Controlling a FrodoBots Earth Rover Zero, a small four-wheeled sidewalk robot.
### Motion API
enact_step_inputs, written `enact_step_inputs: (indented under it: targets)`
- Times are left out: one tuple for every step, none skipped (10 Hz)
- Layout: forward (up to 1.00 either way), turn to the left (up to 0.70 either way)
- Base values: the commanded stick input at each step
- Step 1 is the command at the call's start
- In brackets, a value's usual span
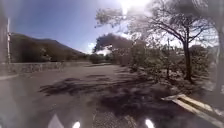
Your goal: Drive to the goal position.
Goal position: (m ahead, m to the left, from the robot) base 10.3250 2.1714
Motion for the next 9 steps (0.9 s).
enact_step_inputs:
  targets:
    - [0.50,0.00]
    - [0.50,0.00]
    - [0.50,0.00]
    - [0.50,0.00]
    - [0.50,0.00]
    - [0.50,0.00]
    - [0.50,0.00]
    - [0.50,0.00]
    - [0.50,0.00]
